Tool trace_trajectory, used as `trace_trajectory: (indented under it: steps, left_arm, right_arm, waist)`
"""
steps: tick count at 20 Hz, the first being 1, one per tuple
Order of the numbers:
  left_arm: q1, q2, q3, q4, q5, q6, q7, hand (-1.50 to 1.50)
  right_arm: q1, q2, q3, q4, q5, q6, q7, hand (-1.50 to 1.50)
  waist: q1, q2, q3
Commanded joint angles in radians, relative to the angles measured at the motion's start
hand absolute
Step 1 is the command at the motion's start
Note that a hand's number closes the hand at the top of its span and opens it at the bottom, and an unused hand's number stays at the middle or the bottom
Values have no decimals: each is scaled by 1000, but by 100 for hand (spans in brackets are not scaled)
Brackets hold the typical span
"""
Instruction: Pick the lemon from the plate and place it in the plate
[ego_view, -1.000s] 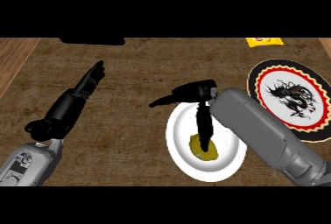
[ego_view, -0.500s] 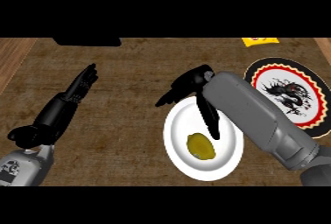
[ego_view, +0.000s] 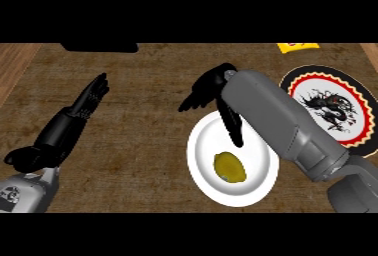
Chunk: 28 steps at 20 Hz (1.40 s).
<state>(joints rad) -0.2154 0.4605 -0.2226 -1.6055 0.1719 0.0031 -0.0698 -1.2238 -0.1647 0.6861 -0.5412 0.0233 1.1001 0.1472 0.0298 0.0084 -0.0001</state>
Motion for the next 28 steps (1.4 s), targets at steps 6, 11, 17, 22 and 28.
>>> trace_trajectory:
  steps: [6, 11, 17, 22, 28]
  left_arm:
    - [-22, -11, 38, -30, 9, -24, 54, 0]
    - [14, -45, 13, -22, -39, -6, 32, 0]
    - [29, -18, 49, -41, -31, -50, 21, 0]
    - [45, -29, 74, -22, -23, -65, 3, 0]
    - [69, -36, 65, -40, -38, -72, -1, 0]
  right_arm:
    - [-20, 38, -2, 110, 62, 104, -110, -150]
    - [28, 69, 45, 51, 101, 117, -114, -150]
    - [115, -14, 131, -26, 187, 130, -222, -150]
    - [188, 16, 194, -52, 236, 78, -240, -150]
    - [218, 10, 234, -77, 225, 120, -242, -150]
  waist:
    - [9, 4, 1]
    - [-5, -2, 0]
    - [-5, -1, 1]
    - [-8, -1, 0]
    - [-3, -3, 0]
